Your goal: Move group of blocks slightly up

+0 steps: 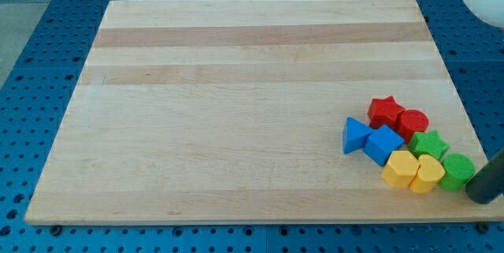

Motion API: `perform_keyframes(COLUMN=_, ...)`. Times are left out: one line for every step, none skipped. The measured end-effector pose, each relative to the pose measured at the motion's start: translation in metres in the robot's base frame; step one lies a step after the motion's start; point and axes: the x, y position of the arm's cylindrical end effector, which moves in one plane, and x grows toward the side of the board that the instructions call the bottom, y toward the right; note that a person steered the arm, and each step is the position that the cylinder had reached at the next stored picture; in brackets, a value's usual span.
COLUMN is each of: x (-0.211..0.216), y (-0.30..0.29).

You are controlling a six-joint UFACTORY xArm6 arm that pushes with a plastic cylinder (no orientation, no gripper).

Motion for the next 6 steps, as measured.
perform_keyframes(x=-0.004, y=-0.011)
perform_keyframes(x=-0.011, y=-0.023)
perform_keyframes(x=-0.026, y=-0.024)
perform_keyframes(x=-0.04, y=-0.031)
perform_keyframes(x=-0.052, y=-0.037)
perform_keyframes(x=-0.064, y=-0.04)
